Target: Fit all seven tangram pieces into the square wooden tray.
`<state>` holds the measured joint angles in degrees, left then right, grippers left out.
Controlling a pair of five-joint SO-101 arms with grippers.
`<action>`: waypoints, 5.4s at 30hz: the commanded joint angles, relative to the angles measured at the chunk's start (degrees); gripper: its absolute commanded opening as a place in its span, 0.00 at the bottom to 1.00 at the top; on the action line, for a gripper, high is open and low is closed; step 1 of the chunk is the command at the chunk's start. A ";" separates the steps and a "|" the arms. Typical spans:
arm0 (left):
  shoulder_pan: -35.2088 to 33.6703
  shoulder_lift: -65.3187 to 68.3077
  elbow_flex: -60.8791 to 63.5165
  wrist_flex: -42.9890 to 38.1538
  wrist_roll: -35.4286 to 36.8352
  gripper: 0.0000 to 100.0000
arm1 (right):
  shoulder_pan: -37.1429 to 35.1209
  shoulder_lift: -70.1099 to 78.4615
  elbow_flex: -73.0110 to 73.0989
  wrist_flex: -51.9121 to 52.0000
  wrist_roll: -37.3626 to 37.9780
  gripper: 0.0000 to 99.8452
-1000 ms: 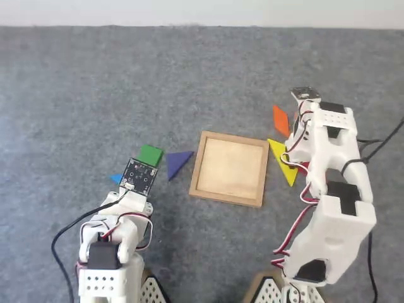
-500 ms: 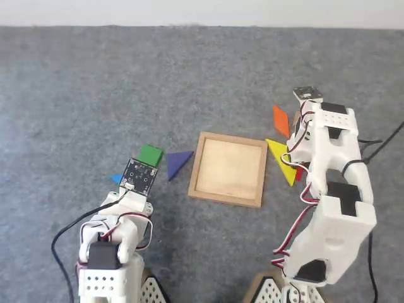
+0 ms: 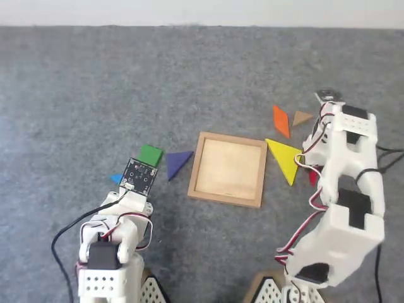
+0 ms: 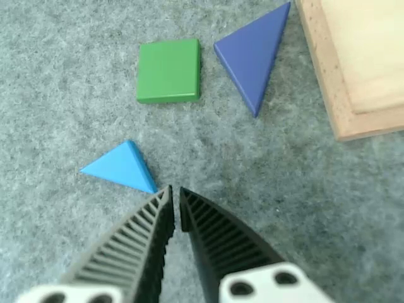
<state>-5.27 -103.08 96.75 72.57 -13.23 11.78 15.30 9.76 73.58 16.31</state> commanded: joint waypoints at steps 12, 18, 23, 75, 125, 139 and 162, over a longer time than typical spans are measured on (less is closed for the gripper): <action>-0.26 -1.32 -0.40 0.18 -0.62 0.02 | -32.04 -23.08 2.73 6.73 -19.43 0.01; -0.26 -1.32 -0.40 0.18 -0.62 0.02 | -42.68 -13.32 2.20 -2.77 -28.13 0.01; -0.26 -1.32 -0.40 0.18 -0.62 0.02 | -43.65 -5.14 -2.64 -5.58 -35.08 0.01; -0.26 -1.32 -0.40 0.18 -0.62 0.02 | -38.37 -11.91 -2.55 -4.88 -19.34 0.09; -0.26 -1.32 -0.40 0.18 -0.62 0.02 | -45.23 -22.20 25.58 -25.71 -12.84 0.01; -0.26 -1.32 -0.40 0.18 -0.62 0.02 | -35.82 -24.57 26.81 -40.57 -16.18 0.01; -0.26 -1.32 -0.40 0.18 -0.62 0.02 | -40.31 -17.71 21.80 -31.52 -13.10 0.01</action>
<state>-5.27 -103.08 96.75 72.57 -13.23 -27.34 2.90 31.56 41.76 2.07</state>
